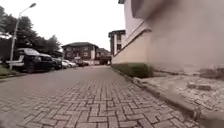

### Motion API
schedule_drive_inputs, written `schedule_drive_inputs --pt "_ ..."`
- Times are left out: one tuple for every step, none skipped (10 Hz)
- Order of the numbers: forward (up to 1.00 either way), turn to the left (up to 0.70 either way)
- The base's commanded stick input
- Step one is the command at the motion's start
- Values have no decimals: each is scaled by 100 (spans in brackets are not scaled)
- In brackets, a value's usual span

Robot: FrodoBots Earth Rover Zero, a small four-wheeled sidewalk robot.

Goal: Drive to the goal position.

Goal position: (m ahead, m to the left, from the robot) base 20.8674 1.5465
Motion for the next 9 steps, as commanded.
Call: schedule_drive_inputs --pt "70 0" --pt "70 0" --pt "70 0" --pt "70 15" --pt "70 35" --pt "70 35" --pt "70 0" --pt "70 0" --pt "70 0"
